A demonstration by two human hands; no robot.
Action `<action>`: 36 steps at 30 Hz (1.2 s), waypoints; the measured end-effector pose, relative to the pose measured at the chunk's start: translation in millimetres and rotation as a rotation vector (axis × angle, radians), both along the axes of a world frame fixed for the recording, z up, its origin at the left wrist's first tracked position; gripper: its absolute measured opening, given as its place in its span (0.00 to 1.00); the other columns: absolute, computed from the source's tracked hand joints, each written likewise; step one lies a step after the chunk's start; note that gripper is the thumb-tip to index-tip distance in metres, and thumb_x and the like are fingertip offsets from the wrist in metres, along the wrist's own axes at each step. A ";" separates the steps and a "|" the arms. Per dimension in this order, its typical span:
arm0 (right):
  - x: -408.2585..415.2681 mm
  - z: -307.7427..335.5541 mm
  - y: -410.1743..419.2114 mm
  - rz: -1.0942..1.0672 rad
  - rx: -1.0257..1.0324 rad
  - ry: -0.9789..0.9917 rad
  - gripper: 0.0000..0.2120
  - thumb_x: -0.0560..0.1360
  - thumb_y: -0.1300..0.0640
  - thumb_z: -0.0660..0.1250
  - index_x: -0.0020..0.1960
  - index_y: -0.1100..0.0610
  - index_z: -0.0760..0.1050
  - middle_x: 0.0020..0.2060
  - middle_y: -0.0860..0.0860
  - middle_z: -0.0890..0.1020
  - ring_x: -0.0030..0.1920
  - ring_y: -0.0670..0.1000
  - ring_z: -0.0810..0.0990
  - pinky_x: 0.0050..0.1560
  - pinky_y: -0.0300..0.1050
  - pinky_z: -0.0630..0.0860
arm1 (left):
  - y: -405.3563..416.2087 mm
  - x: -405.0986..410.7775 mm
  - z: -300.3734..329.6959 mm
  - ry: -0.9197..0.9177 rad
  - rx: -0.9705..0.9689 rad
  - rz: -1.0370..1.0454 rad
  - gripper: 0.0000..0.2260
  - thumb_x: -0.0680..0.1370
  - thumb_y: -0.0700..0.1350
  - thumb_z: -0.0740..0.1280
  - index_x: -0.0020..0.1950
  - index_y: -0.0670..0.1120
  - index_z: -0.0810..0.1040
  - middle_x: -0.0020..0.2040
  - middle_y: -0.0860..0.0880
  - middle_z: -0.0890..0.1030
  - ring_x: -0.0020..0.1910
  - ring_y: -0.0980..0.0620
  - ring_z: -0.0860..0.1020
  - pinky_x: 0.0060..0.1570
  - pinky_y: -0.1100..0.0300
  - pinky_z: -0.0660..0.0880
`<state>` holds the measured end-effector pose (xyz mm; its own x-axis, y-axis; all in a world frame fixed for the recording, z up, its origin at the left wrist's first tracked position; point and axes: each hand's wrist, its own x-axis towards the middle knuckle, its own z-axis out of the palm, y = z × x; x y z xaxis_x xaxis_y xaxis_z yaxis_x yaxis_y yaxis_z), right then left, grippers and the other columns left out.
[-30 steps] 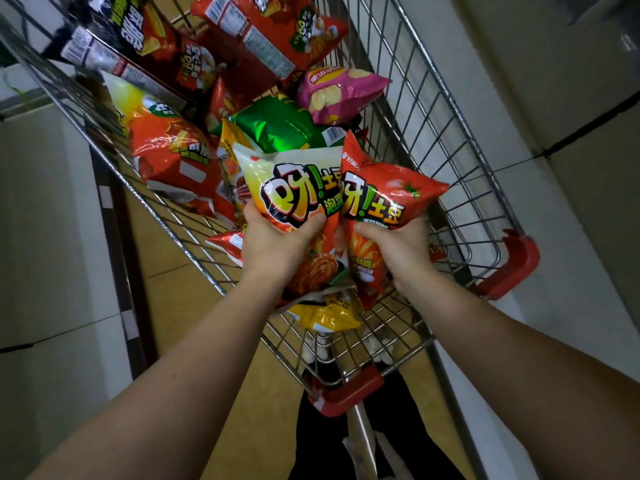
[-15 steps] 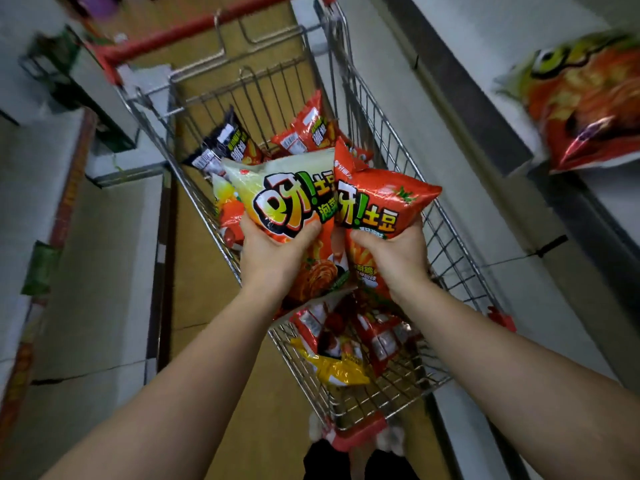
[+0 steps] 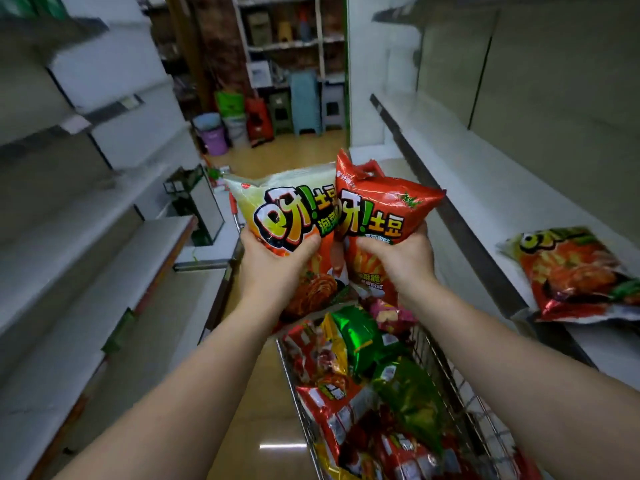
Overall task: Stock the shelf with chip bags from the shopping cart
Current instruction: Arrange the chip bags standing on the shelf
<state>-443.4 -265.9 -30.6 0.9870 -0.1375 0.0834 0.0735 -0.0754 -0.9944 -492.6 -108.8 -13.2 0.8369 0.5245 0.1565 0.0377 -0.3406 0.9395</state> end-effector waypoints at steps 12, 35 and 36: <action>14.5 110.0 18.0 0.079 -0.004 -0.262 0.39 0.55 0.48 0.78 0.64 0.52 0.68 0.54 0.50 0.80 0.56 0.54 0.78 0.59 0.59 0.74 | 23.0 -1.5 93.7 -0.267 0.049 0.048 0.39 0.67 0.55 0.76 0.72 0.47 0.62 0.65 0.49 0.75 0.64 0.48 0.73 0.66 0.47 0.69; -7.7 233.0 12.7 -0.324 -0.073 -0.436 0.33 0.60 0.56 0.80 0.61 0.55 0.70 0.53 0.51 0.81 0.53 0.52 0.80 0.57 0.55 0.76 | 54.4 67.4 210.0 -0.487 -0.017 -0.508 0.33 0.67 0.53 0.76 0.67 0.51 0.65 0.55 0.54 0.74 0.56 0.52 0.73 0.59 0.56 0.68; -18.2 236.1 7.4 -0.348 -0.079 -0.440 0.32 0.61 0.58 0.79 0.62 0.56 0.70 0.53 0.51 0.81 0.53 0.51 0.80 0.57 0.53 0.76 | 48.8 65.9 212.4 -0.485 -0.028 -0.546 0.33 0.67 0.53 0.77 0.67 0.51 0.65 0.55 0.53 0.75 0.56 0.52 0.74 0.60 0.55 0.69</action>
<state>-461.6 -258.5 205.5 0.7547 -0.4249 0.4999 0.4375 -0.2419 -0.8661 -426.7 -60.0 199.3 0.8202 0.0619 0.5687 -0.5532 -0.1675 0.8160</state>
